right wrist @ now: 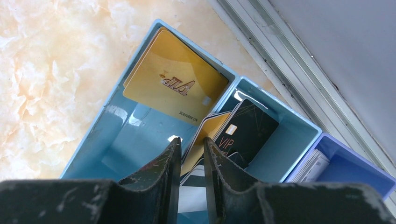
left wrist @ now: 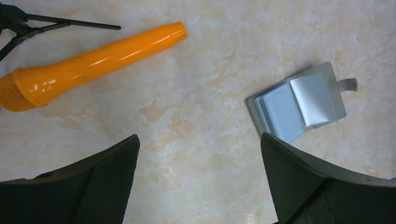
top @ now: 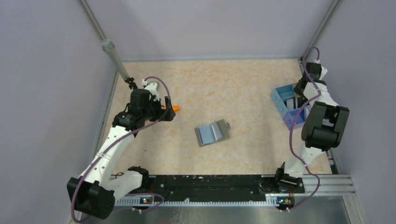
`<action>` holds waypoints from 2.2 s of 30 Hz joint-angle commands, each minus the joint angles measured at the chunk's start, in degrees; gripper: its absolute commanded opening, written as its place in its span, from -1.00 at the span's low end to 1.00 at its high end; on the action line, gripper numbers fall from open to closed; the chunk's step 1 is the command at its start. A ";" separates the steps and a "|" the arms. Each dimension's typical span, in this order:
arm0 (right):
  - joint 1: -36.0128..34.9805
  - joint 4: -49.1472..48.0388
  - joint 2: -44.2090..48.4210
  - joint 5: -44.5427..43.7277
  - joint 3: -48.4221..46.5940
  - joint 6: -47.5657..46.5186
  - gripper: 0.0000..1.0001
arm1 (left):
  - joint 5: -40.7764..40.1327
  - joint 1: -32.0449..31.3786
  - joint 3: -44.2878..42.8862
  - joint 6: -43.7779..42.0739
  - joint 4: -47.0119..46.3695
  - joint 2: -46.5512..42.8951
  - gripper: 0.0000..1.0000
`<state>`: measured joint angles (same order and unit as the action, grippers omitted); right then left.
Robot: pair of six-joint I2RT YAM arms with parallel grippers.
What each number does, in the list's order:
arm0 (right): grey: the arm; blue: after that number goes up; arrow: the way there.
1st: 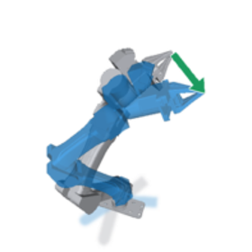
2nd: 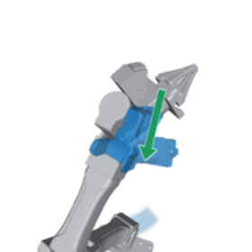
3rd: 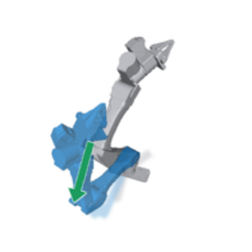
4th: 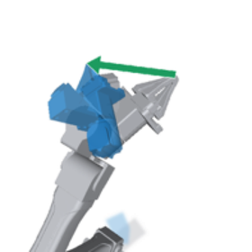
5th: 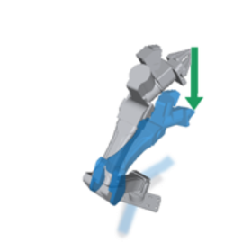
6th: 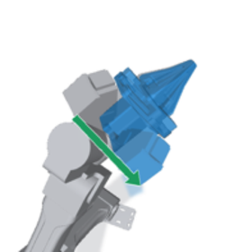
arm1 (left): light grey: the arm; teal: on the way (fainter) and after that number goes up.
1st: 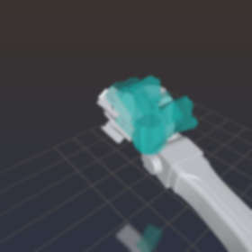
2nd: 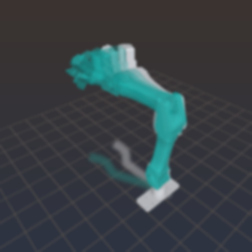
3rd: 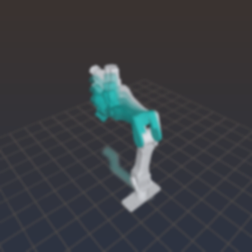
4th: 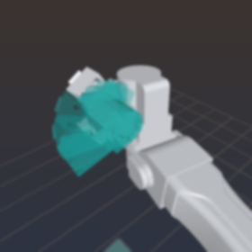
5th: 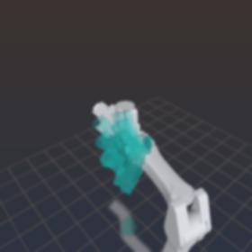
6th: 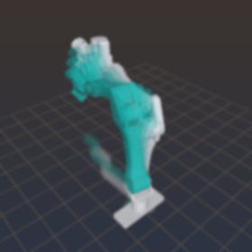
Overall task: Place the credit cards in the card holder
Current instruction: Pick up the credit card from the storage box.
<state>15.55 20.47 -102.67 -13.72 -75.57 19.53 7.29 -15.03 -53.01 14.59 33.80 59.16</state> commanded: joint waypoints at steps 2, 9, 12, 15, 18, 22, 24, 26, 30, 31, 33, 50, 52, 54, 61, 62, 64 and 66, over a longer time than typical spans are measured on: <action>-0.07 -1.96 3.75 0.53 -3.54 0.08 -0.54 | 0.80 0.26 0.37 -1.14 -1.72 -0.09 0.97; 0.00 -1.86 4.14 0.18 -3.84 -0.01 -0.61 | 0.81 0.26 0.36 -1.14 -1.72 -0.10 0.97; -0.04 -1.75 4.28 0.22 -3.75 -0.19 -0.63 | 0.89 0.26 0.37 -1.15 -1.68 -0.01 0.97; -0.04 -1.37 4.58 0.01 -3.81 -0.28 -0.84 | 0.88 0.26 0.32 -1.14 -1.72 -0.03 0.97; -0.03 -0.39 5.42 -1.00 -4.13 -0.04 -1.00 | 0.80 0.26 0.37 -1.14 -1.72 -0.14 0.97; 0.00 2.12 8.16 -2.53 -4.52 0.38 -1.00 | 0.62 0.26 0.44 -1.14 -1.72 -0.35 0.98; -0.05 3.34 10.03 -3.53 -4.37 0.49 -1.00 | 0.66 0.26 0.46 -1.21 -1.78 -0.36 0.97; -0.06 4.51 11.71 -4.12 -4.14 0.43 -1.00 | 0.80 0.27 0.46 -1.22 -1.85 -0.30 0.97; -0.05 6.52 14.99 -7.08 -2.67 0.93 -1.00 | 0.95 0.26 0.45 -1.23 -1.81 -0.44 0.97; -0.07 6.66 15.98 -7.46 -2.07 1.01 -1.00 | 0.97 0.27 0.50 -1.21 -1.81 -0.57 0.97; -0.02 7.10 18.16 -7.48 -1.16 1.05 -1.00 | 1.03 0.26 0.54 -1.23 -1.81 -0.75 0.97; -16.61 17.86 33.52 26.79 3.82 -2.16 -1.00 | 19.32 -1.29 4.35 5.46 -10.74 -4.98 0.97; -22.98 18.91 33.84 31.17 4.21 -3.12 -1.00 | 22.52 -2.13 6.30 7.38 -14.21 -5.65 0.97; -28.44 19.07 33.76 35.77 4.85 -3.46 -1.00 | 25.94 -3.21 7.62 8.69 -16.42 -5.57 0.97; -42.17 12.55 31.45 51.36 10.15 -3.10 -1.00 | 35.23 -9.74 8.81 9.65 -20.70 -3.18 0.97; -43.31 11.34 30.93 53.50 10.63 -2.90 -1.00 | 35.97 -10.51 8.42 9.22 -20.75 -2.67 0.97; -45.71 9.47 29.82 57.43 10.99 -3.25 -1.00 | 36.78 -11.76 7.56 8.24 -20.48 -1.25 0.97; -48.05 8.36 28.66 61.31 10.69 -3.86 -1.00 | 37.59 -12.92 6.88 7.56 -20.16 0.22 0.97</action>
<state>-28.88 34.68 -72.18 36.21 -64.47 16.67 40.18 -26.13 -44.03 23.46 16.62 57.08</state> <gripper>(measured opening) 0.003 0.986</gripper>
